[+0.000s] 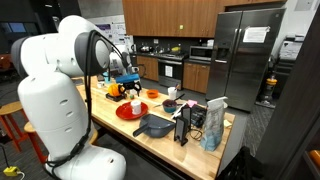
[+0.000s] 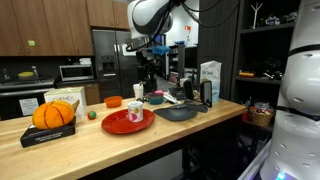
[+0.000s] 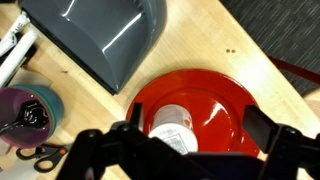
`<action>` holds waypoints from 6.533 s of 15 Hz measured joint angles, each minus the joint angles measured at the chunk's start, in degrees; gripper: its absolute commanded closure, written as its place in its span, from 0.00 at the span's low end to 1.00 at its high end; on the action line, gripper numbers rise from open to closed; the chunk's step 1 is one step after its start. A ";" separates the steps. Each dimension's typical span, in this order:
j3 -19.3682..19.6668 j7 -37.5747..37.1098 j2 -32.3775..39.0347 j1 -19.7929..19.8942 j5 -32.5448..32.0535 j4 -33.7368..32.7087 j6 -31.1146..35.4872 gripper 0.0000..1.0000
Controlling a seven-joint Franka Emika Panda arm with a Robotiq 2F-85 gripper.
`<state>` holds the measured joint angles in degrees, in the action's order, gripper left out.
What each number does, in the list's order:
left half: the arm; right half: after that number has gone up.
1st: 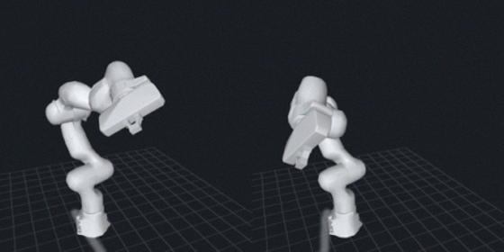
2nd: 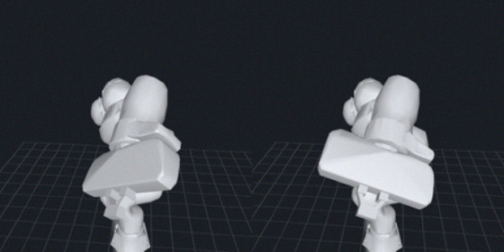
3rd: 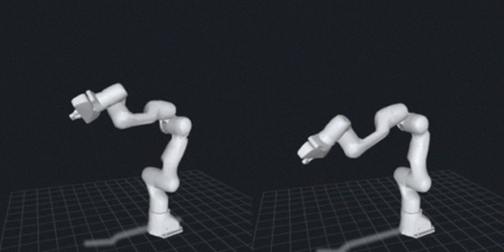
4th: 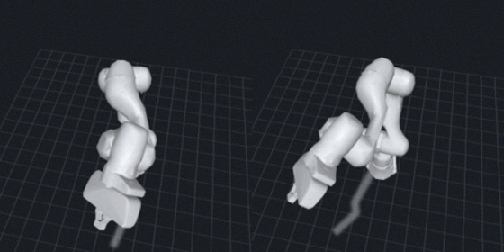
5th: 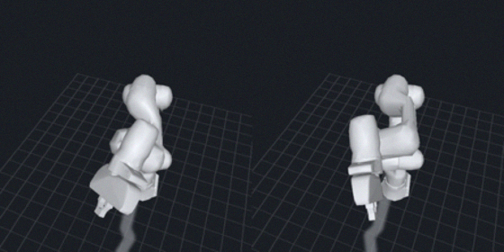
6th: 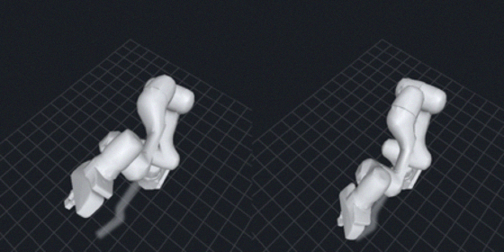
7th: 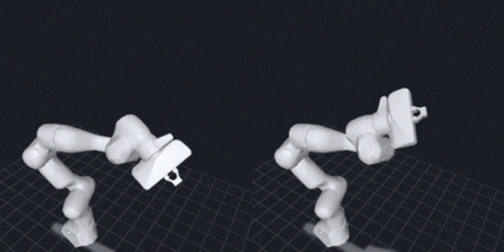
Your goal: Remove the white can from the red plate and put it inside the purple bowl
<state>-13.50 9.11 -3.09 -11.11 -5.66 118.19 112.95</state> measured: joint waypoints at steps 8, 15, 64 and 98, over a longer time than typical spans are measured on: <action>0.63 5.22 9.66 -0.14 -2.17 -10.50 2.39 0.00; 0.23 6.40 14.86 -0.33 -0.15 -17.02 2.43 0.00; 0.55 6.20 18.15 0.25 5.07 -12.13 2.42 0.00; 0.64 8.62 22.54 -0.03 1.50 -11.60 13.04 0.00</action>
<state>-12.86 17.73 19.45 -11.15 -4.17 106.59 125.99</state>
